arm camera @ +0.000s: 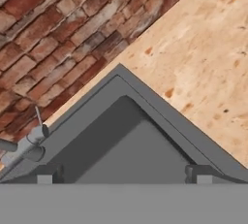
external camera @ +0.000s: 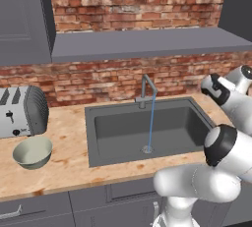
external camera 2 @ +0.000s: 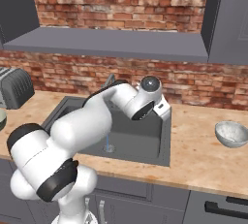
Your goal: Rinse each bowl for a few seconds and place them down in the sink or on the counter.
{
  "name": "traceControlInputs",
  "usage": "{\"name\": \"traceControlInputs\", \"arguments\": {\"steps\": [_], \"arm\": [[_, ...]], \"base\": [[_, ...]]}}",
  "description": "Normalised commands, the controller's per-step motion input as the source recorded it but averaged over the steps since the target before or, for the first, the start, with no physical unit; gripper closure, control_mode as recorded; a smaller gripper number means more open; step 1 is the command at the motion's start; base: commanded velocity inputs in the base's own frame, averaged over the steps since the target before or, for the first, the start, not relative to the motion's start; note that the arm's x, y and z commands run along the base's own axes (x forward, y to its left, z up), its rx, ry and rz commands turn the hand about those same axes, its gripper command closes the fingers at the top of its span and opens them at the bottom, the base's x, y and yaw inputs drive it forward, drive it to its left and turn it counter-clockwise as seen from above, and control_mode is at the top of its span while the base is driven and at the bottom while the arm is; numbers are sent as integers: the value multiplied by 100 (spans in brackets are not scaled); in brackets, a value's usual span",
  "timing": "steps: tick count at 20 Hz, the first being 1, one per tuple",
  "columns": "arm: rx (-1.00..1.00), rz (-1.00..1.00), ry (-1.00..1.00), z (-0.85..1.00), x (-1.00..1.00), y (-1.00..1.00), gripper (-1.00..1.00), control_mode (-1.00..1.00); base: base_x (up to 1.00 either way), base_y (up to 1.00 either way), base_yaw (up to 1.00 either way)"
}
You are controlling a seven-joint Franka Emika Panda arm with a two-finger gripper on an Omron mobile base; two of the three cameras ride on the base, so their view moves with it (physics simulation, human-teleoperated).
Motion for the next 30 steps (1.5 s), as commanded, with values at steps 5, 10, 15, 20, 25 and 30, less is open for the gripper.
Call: {"name": "traceControlInputs", "arguments": {"steps": [5,10,15,20,25,30], "arm": [[-14,3,3,15,-31,-12,-100,-100],[-12,2,7,22,-29,-13,-100,-100],[-11,1,8,23,-29,-11,-100,-100],[-14,1,9,20,-25,-8,-100,-100],[-15,2,9,14,-21,-10,-100,-100],[-13,1,11,9,-15,-16,-100,-100]], "base": [[0,0,0],[0,0,0],[0,0,0],[0,0,0],[0,0,0],[0,0,0]]}}
